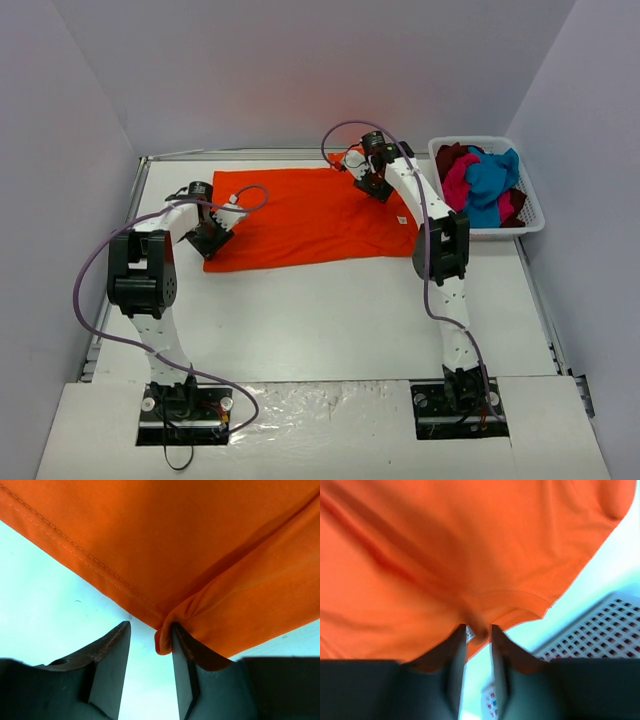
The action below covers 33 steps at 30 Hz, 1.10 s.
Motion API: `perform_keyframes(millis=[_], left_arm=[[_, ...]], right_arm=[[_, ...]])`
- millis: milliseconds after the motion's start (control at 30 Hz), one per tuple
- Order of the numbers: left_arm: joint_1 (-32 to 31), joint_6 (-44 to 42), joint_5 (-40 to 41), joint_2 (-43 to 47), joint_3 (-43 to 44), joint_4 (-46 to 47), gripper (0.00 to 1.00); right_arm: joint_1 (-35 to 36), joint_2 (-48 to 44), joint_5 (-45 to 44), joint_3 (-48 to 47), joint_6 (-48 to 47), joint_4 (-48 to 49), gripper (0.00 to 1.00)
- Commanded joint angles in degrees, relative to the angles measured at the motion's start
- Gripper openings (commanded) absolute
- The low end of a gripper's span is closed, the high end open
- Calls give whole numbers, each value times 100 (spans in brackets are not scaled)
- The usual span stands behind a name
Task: Fold and stack the t-shirts
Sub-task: Fold the flattened tshirt in 1/3 of the way
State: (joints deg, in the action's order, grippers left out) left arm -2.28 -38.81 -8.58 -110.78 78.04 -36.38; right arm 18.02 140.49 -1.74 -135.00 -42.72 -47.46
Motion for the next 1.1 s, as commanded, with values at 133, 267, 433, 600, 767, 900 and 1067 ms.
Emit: perform_keyframes(millis=[133, 267, 433, 600, 767, 900, 1067], left_arm=[[26, 286, 233, -49, -61, -36, 42], [35, 470, 348, 205, -105, 113, 44], [26, 620, 436, 732, -341, 254, 46], [35, 585, 322, 1594, -1087, 491, 57], [18, 523, 94, 2244, -1651, 614, 62], [-35, 348, -73, 2500, -1950, 580, 64], [-105, 137, -267, 2658, -2240, 676, 64]], right_arm=[[-27, 225, -239, -229, 272, 61, 38], [-79, -82, -309, 86, 536, 290, 48], [-123, -1083, -56, 1026, 818, 562, 49], [-176, -2305, 24, 2728, 976, 651, 50], [-352, -3490, 112, 4322, 1143, 949, 51], [-589, -4072, 384, 5289, 1161, 1169, 53], [-739, -4442, 727, 6151, 1248, 1370, 53]])
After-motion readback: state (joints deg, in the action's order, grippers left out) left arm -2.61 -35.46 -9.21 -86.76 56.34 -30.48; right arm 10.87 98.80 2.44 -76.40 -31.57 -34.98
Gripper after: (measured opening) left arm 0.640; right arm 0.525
